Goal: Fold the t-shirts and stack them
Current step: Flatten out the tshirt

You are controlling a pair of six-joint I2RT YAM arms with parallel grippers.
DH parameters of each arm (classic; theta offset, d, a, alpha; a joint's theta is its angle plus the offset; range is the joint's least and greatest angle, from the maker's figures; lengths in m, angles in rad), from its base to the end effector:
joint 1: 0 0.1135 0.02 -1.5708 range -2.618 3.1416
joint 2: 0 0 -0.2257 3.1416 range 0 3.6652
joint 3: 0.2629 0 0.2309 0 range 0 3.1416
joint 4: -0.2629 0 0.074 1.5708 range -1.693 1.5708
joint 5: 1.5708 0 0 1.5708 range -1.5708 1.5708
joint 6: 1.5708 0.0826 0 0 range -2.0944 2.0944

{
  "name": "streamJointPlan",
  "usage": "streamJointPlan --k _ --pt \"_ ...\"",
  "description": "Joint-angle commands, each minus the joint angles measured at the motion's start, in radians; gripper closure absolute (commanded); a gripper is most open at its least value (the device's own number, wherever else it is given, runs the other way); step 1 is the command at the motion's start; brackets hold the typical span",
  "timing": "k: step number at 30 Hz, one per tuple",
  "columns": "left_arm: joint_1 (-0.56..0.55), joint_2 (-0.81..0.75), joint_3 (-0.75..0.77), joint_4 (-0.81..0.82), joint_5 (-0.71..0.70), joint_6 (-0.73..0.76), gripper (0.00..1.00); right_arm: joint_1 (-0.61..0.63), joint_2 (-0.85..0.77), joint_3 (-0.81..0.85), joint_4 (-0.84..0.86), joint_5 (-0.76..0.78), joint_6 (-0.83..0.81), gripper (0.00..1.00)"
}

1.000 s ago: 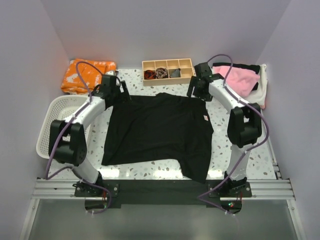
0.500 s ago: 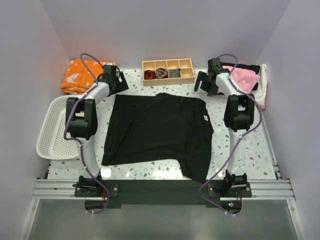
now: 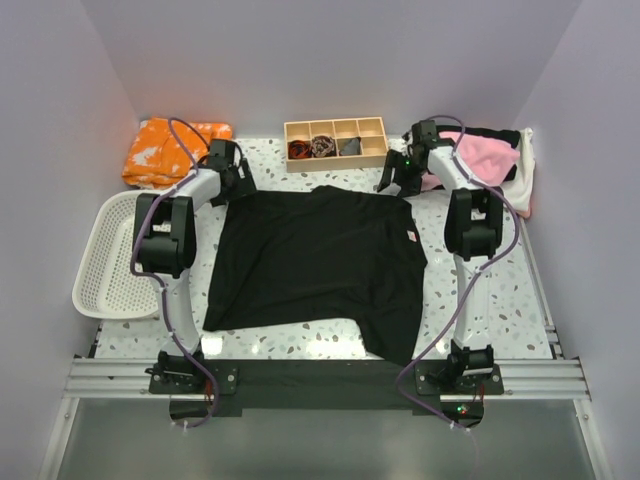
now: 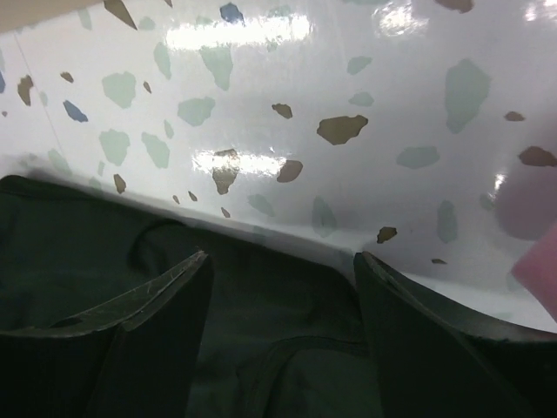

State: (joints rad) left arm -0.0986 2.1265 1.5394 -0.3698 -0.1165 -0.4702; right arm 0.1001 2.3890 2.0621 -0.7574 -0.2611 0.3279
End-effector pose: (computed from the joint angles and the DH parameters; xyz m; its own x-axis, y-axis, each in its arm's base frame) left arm 0.4466 -0.0345 0.1041 -0.7393 -0.3791 -0.5566 -0.3408 0.9235 -0.1763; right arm 0.4825 0.0699 0.1170 -0.9025 0.2221 -0.3691 0.0782 0.9271 0.3666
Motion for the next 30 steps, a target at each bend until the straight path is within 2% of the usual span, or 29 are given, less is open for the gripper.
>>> streamJointPlan --k 1,3,5,6,7,10,13,15,20,22,26,29,30 --pt "0.007 0.016 -0.007 -0.029 0.009 0.012 0.13 0.003 0.062 0.069 -0.098 -0.105 -0.05 0.32" --pt "0.007 0.018 -0.01 -0.027 0.011 0.013 0.16 0.003 0.071 0.073 -0.12 -0.113 -0.059 0.34" --pt "0.007 0.021 -0.016 -0.026 0.012 0.016 0.2 0.004 0.072 0.067 -0.114 -0.125 -0.066 0.46" --pt "0.007 0.023 -0.016 -0.026 0.014 0.018 0.31 0.004 0.064 0.047 -0.102 -0.132 -0.066 0.55" --pt "0.007 0.026 -0.015 -0.023 0.015 0.018 0.39 0.003 0.056 0.033 -0.083 -0.135 -0.056 0.75" --pt "0.007 0.027 -0.013 -0.018 0.021 0.022 0.57 0.004 0.021 -0.003 -0.007 -0.156 -0.038 0.9" --pt "0.008 0.024 -0.009 -0.02 0.028 0.024 0.73 0.004 -0.007 -0.01 0.038 -0.156 -0.029 0.96" --pt "0.008 0.02 -0.01 -0.018 0.029 0.027 0.77 0.003 -0.055 -0.035 0.079 -0.136 -0.029 0.97" --pt "0.008 -0.007 -0.025 -0.02 0.032 0.028 0.78 0.006 -0.214 -0.138 0.138 -0.131 -0.098 0.94" --pt "0.008 -0.023 -0.041 -0.015 0.04 0.025 0.78 0.007 -0.278 -0.178 0.103 -0.19 -0.159 0.92" --pt "0.008 -0.063 -0.087 -0.001 0.047 0.002 0.82 0.07 -0.362 -0.274 -0.086 -0.26 -0.246 0.91" --pt "0.008 -0.086 -0.124 0.015 0.051 -0.002 0.82 0.177 -0.462 -0.406 -0.076 -0.233 -0.247 0.85" --pt "0.008 -0.089 -0.134 0.017 0.051 -0.002 0.83 0.202 -0.47 -0.48 -0.088 -0.277 -0.251 0.8"
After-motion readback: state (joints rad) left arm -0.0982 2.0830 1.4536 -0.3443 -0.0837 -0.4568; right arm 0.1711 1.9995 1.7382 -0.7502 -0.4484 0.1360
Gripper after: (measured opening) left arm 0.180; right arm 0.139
